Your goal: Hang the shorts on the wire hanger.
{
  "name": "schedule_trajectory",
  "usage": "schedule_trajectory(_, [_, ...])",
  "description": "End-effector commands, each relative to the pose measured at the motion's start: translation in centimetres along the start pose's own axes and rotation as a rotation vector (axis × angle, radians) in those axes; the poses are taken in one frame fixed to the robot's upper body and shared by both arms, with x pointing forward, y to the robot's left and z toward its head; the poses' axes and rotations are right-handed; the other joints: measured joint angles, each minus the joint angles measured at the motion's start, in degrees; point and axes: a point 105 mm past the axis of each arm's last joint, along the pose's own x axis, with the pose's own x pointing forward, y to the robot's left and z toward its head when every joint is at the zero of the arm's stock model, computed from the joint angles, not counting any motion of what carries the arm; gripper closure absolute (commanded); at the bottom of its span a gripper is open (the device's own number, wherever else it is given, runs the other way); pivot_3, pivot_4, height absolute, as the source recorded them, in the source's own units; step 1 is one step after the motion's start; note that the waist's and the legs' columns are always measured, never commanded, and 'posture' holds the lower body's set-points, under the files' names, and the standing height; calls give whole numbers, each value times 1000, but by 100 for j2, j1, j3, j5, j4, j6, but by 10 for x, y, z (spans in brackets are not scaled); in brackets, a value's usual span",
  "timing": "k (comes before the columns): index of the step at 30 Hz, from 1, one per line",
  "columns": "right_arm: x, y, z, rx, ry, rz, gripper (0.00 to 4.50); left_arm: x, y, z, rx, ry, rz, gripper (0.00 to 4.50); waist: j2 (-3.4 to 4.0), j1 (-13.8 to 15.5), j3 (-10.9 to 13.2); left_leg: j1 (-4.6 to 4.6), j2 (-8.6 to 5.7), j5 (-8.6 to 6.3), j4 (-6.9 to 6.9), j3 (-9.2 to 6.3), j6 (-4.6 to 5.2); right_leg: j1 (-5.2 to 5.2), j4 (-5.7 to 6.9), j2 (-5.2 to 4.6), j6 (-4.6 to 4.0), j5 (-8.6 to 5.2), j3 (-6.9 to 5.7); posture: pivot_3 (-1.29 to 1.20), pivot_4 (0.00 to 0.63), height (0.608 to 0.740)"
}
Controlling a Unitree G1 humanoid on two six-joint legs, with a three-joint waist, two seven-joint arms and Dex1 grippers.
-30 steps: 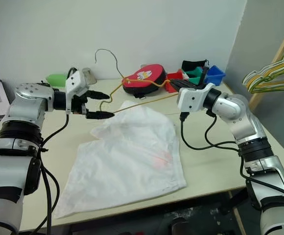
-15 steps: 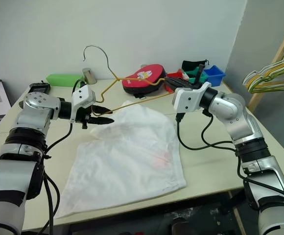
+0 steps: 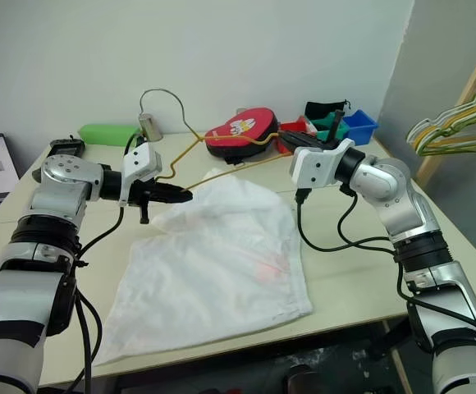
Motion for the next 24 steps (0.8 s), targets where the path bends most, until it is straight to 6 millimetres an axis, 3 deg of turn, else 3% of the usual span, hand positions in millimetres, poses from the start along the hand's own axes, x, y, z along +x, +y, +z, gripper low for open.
schedule_trajectory(1, [-1, 7, -4, 58, 34, 72, 3993, -4, 9, 12, 82, -13, 82, 4500, 0, 3, 0, 0, 0, 0, 2, -1, 0, 0, 3, 0, 0, 0, 0, -83, 18, 740])
schedule_trajectory(3, [-4, 17, -9, 129, 67, 127, 3766, -4, 9, 7, 122, 18, 105, 4500, -3, 4, -2, 2, -1, 0, 6, 0, 0, -1, 15, 0, 0, 0, 1, -83, 18, 740])
schedule_trajectory(10, [-20, 42, -10, 218, 122, 293, 2254, 0, 19, 2, 266, 54, 273, 4500, -3, 6, -2, 25, -2, 1, 13, 4, 1, -1, 56, 0, 0, -2, 9, -80, 18, 740])
schedule_trajectory(14, [-20, 34, -13, 329, 178, 259, 1231, 6, 13, -4, 446, 128, 291, 4500, -3, 3, -2, 46, -1, 1, 13, 13, 1, 9, 65, 2, 0, -2, 17, -79, 23, 740])
schedule_trajectory(18, [-15, 25, -12, 356, 200, 237, 499, 13, 6, -4, 533, 156, 281, 4500, -3, 11, -2, 50, 1, 1, 13, 19, 1, 11, 67, 3, 0, -2, 19, -79, 23, 740])
schedule_trajectory(24, [-13, 41, -23, 365, 280, 308, 499, 24, -4, 12, 613, 113, 269, 4500, -4, 24, -2, 48, 0, 1, 11, 25, 1, 10, 63, 3, 1, -2, 22, -64, 15, 740])
